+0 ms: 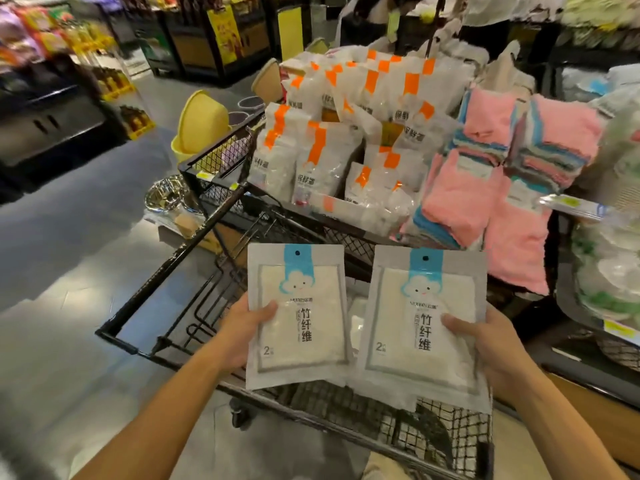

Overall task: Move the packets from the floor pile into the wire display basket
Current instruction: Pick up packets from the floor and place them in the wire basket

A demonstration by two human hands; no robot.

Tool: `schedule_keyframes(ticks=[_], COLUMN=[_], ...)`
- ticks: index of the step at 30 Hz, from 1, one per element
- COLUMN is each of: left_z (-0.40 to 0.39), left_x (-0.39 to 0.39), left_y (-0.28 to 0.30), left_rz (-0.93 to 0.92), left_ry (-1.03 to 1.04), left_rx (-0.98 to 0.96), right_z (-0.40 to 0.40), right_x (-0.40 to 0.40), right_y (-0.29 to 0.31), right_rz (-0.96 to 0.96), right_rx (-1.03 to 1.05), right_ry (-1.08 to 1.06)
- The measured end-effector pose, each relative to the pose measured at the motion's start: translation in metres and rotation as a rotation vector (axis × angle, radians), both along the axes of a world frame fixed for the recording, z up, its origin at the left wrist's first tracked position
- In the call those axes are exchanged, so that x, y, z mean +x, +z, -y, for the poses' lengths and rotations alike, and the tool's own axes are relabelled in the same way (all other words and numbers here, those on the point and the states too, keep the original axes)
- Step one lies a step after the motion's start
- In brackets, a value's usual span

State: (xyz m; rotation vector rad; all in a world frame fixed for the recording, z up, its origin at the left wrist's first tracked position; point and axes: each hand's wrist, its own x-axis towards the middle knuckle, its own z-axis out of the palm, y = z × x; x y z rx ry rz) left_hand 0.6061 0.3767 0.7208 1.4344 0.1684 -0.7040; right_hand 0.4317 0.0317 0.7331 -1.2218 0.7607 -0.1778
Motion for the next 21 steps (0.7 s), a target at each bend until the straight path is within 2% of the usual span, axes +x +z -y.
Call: schedule_keyframes(ticks=[9,21], left_z=[0.041,0.072], left_x=[0.065,0.17], left_y=[-0.063,-0.194], left_rz=[-0.055,-0.105], left_ry=[-0.07,-0.173], left_rx=[0.266,0.447], right_z=[0.017,-0.018], right_x=[0.049,0.127], right_y=[-0.086,-0.186], right_rz=[-0.182,-0.544], right_rx=[0.007,-0.034], right_ry=[-0.085,-0.167])
